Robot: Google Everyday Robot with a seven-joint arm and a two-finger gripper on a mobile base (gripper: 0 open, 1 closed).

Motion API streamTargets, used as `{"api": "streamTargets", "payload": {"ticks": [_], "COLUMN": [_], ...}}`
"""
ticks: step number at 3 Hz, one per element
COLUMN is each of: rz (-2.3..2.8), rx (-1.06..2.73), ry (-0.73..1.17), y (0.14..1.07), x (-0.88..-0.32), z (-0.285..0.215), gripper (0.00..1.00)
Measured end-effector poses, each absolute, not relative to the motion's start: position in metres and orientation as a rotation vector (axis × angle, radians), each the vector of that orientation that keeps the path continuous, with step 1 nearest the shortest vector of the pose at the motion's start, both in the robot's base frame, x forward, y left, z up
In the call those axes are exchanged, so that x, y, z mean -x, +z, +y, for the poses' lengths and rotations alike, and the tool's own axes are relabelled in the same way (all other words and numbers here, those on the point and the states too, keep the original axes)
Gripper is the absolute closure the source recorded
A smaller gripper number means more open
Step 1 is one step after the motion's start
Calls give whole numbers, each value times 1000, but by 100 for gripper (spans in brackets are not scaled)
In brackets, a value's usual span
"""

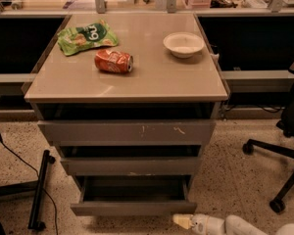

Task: Close bottom drawer

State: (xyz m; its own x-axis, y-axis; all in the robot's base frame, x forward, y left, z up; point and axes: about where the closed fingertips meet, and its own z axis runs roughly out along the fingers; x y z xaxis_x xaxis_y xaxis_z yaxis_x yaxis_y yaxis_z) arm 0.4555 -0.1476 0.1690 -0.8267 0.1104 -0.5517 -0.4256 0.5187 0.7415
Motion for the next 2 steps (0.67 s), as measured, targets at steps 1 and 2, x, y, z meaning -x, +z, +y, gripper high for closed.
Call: {"api": "streamTargets", "payload": {"ticks": [1,2], "rz": [2218,2199], "rx": [254,316], "ry": [1288,1277], "y": [168,162], "x": [-456,-476], "z": [-147,-132], "gripper": [100,100]}}
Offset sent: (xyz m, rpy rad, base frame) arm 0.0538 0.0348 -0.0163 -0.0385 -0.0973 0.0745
